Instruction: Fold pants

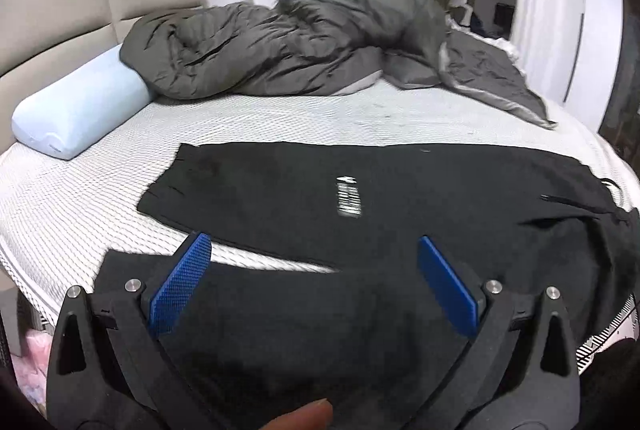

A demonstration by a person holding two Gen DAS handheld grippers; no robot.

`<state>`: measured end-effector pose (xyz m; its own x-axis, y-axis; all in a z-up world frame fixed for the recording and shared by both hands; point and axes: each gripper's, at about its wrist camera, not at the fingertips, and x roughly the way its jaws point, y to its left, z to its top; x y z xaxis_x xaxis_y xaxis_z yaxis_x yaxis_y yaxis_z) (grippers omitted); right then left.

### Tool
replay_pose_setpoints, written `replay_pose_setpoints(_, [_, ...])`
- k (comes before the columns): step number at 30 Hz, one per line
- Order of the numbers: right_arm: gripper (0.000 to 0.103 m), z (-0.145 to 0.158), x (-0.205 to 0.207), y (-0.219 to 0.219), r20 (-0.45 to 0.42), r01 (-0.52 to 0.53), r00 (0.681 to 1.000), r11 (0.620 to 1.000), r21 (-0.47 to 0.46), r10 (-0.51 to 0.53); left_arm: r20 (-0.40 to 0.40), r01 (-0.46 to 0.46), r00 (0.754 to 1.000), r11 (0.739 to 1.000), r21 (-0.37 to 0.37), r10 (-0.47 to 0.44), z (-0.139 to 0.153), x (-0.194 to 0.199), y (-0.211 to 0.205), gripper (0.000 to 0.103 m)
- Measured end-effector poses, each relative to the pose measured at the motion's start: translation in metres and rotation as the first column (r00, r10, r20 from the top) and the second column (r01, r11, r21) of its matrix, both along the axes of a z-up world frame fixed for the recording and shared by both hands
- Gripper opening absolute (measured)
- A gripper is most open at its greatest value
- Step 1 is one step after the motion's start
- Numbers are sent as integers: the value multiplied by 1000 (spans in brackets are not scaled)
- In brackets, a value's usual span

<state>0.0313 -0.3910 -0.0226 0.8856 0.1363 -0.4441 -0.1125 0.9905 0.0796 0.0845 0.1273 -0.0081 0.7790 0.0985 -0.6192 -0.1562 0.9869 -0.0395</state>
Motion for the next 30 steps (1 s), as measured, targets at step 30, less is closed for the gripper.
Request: replay_pose_setpoints(30, [87,-45,258,-141,-503,113,863,985,128,-33,-508,-12,861,1000,-9,5,-90,263,206,70])
